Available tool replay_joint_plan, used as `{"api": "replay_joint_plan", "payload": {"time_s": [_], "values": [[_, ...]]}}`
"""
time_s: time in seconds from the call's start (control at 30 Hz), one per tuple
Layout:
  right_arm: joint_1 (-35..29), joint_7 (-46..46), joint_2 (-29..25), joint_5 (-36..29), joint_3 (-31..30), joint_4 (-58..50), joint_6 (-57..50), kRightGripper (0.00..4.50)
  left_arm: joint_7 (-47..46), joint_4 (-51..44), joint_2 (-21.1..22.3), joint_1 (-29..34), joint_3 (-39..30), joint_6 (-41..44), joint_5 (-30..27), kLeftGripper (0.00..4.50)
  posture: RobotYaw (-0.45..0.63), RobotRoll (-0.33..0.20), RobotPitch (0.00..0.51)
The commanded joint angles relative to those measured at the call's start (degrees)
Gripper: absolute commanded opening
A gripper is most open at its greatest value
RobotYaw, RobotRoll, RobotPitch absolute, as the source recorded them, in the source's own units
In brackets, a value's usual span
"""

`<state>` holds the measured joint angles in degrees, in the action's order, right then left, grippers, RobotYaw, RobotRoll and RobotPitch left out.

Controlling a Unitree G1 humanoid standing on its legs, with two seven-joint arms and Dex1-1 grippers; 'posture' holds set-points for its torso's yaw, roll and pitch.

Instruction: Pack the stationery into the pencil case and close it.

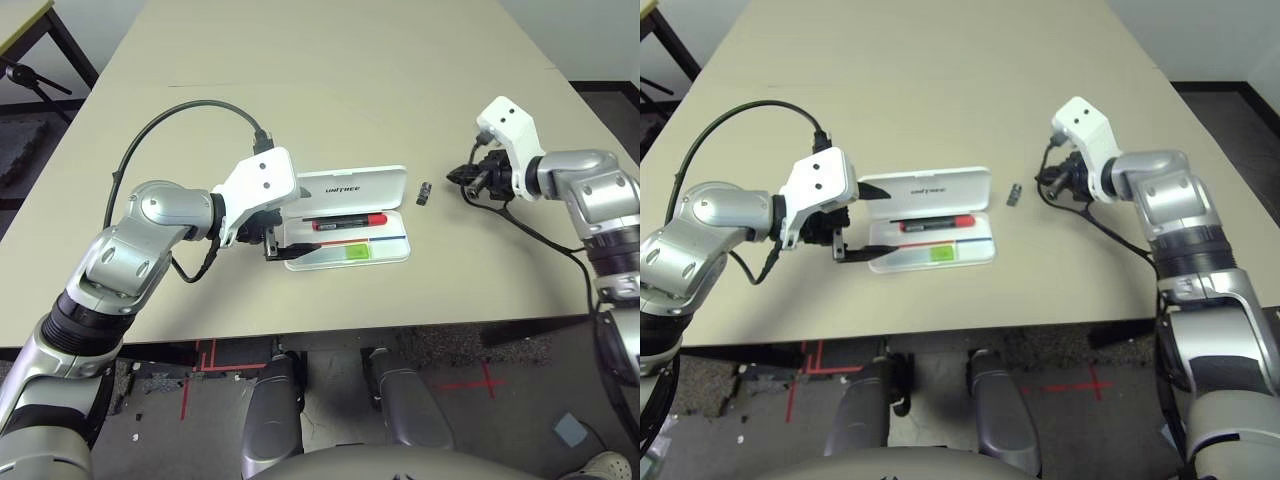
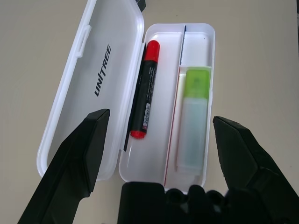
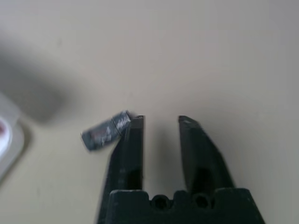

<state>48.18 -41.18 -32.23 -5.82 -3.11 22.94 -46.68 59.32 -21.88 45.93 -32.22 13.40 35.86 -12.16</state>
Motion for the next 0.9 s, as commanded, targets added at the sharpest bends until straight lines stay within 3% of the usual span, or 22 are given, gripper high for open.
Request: {"api": "replay_joint_plan", "payload": {"time_s": [0.03,0.17,0.37,0.8,0.9], "values": [[1.18,8.0,4.12,-1.62,5.07,-2.3,-10.46,2.94,-0.17,-0.47,0.06,0.35,0.85,-0.23,0.55,4.5,-0.09,0.0,0.19],[0.87,12.5,7.43,-2.65,6.73,-7.07,-17.37,4.45,-0.23,-0.58,0.14,0.42,1.05,-0.12,0.57,4.5,-0.09,0.0,0.191],[-0.72,15.68,10.77,-3.56,6.33,-10.55,-19.07,4.48,-0.16,-0.25,0.11,0.32,1.51,-0.42,0.96,4.5,-0.09,0.0,0.191],[-1.5,16.83,11.82,-2.26,2.08,-1.34,-13.75,4.48,-0.2,-0.72,0.11,0.29,1.7,-0.23,1.1,4.5,-0.08,0.0,0.185],[-1.37,15.72,11.25,-2.44,1.6,-0.83,-12.13,3.85,-0.31,-0.9,0.08,0.34,1.71,-0.04,1.08,4.5,-0.08,0.0,0.185]]}}
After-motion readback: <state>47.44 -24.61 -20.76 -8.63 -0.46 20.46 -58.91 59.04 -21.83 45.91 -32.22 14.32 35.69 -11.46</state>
